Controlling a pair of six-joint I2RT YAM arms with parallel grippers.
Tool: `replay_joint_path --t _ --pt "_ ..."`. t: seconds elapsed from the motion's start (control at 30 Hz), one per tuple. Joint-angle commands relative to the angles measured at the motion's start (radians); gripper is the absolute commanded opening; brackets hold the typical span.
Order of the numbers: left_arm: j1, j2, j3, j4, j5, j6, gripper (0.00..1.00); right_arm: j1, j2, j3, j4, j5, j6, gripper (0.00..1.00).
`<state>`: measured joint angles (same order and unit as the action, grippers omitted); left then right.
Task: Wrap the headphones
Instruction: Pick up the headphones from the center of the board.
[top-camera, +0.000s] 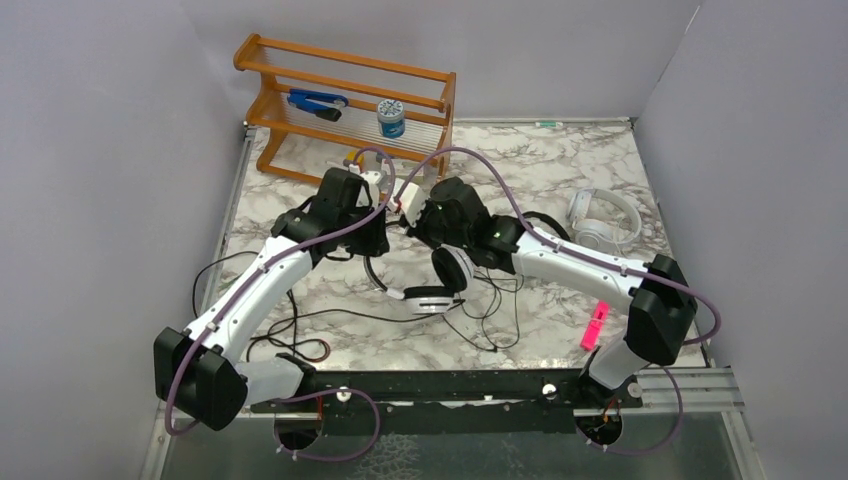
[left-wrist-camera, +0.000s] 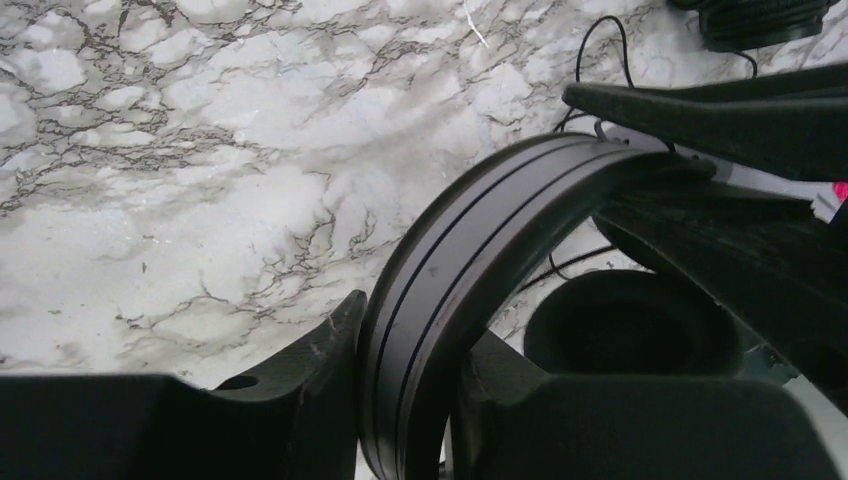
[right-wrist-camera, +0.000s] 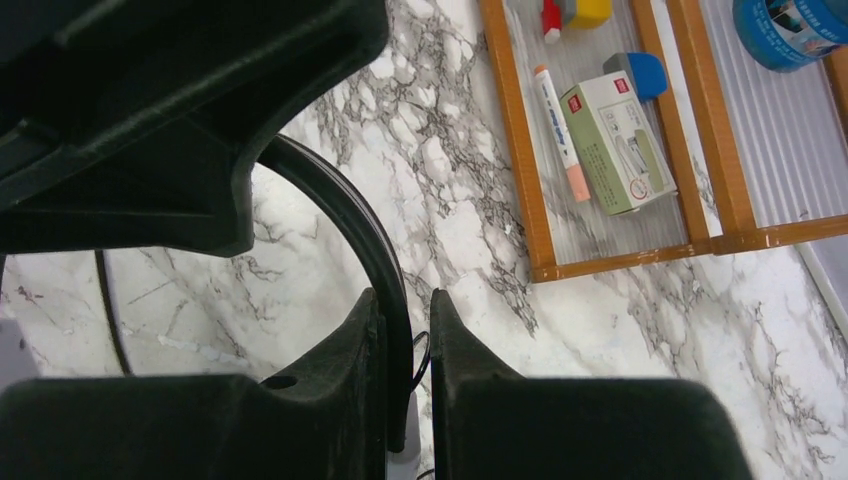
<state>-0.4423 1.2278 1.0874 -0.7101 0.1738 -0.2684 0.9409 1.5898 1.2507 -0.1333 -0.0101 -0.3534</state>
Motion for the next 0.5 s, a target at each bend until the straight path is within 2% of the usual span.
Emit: replay_joint_path --t 0.0,0.07,0.1,0.2,0.23,0.3,0.4,0.47 --pt "0.019 0.005 0.029 -0.033 -0.187 0.038 0.18 0.008 -0.044 0.076 0.034 -0.035 -0.019 0.01" --pt "0.019 0.001 0.042 -0.044 -0.212 0.043 0.0 0.008 -0.043 0.093 0.027 0.015 0.001 0.04" --pt "0.019 -0.006 0.046 -0.045 -0.22 0.043 0.0 0.008 -0.044 0.105 0.018 0.057 0.027 0.15" --pt "0.019 -0.028 0.058 -0.043 -0.254 0.028 0.0 0.009 -0.044 0.181 -0.095 0.184 0.126 0.67" --pt "0.019 -0.03 0.065 -0.046 -0.274 0.021 0.0 0.009 -0.048 0.216 -0.156 0.217 0.164 0.77" --pt "0.02 -0.031 0.078 -0.052 -0.321 0.009 0.0 0.008 -0.076 0.265 -0.261 0.284 0.25 0.88" --pt "0.022 -0.028 0.089 -0.053 -0.4 -0.025 0.0 0.009 -0.197 0.242 -0.303 0.31 0.316 0.98" --pt "0.025 -0.02 0.102 -0.051 -0.43 -0.035 0.0 -0.003 -0.27 0.197 -0.286 0.295 0.331 1.0"
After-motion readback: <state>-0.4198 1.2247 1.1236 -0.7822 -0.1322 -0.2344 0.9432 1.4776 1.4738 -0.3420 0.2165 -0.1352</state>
